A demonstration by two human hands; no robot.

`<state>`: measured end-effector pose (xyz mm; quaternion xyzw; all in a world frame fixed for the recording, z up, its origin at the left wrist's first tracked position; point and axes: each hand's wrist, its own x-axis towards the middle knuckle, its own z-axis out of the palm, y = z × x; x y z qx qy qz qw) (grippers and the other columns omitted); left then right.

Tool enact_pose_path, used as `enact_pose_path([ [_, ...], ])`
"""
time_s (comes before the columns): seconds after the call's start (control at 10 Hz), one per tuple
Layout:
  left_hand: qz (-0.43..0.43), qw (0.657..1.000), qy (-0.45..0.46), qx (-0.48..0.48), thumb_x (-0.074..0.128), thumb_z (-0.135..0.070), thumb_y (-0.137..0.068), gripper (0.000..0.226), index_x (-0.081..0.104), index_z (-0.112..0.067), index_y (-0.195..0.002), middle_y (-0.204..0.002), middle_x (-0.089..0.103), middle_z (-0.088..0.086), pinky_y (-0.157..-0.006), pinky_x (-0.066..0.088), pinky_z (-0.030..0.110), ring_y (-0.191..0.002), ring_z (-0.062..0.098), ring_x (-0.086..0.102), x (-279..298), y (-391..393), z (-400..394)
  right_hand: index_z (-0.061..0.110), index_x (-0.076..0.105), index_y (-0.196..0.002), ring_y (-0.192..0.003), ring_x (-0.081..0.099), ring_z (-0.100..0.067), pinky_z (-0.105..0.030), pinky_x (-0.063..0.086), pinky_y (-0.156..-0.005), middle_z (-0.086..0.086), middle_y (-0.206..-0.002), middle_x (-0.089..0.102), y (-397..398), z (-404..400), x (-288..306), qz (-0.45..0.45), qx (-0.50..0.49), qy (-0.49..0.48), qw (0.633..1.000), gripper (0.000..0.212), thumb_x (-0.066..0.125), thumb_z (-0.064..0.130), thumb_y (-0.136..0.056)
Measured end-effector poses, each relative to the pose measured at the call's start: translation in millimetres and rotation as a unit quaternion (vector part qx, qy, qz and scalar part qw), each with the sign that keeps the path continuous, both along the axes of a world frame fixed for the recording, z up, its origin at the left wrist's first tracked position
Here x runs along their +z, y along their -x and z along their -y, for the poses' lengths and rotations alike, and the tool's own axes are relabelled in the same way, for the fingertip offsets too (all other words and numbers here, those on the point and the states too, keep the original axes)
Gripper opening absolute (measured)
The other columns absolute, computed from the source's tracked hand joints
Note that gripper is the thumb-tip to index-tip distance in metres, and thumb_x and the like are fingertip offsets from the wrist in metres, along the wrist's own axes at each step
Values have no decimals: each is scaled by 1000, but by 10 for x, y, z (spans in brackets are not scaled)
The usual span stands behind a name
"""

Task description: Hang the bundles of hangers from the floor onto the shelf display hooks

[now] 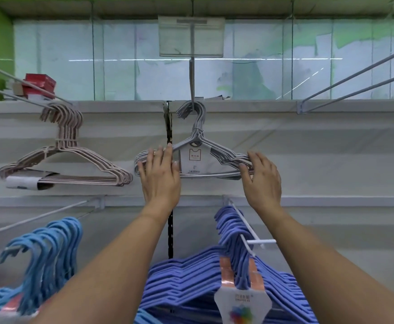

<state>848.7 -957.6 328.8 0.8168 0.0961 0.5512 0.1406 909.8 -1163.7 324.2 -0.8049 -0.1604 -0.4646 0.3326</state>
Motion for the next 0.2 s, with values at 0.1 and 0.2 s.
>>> enact_pose_path([
  [0.1,2,1000,5,-22,34,-27,-101,49,26,-23,-149,-157,24,1,-119,5,41,-147,20,12,-116,128,33,17,41,-143,-137,32,-24,-36,22,-113,-6,-150,38,150,86,-133,-9,23,-2,1000,48,43,34,-99],
  [0.2,-3,999,17,-28,34,-26,-101,50,25,-21,-150,-157,22,1,-119,8,38,-146,19,14,-250,268,34,17,40,-144,-137,32,-23,-35,24,-113,-6,-149,39,306,215,-294,-29,15,3,999,47,42,33,-100],
])
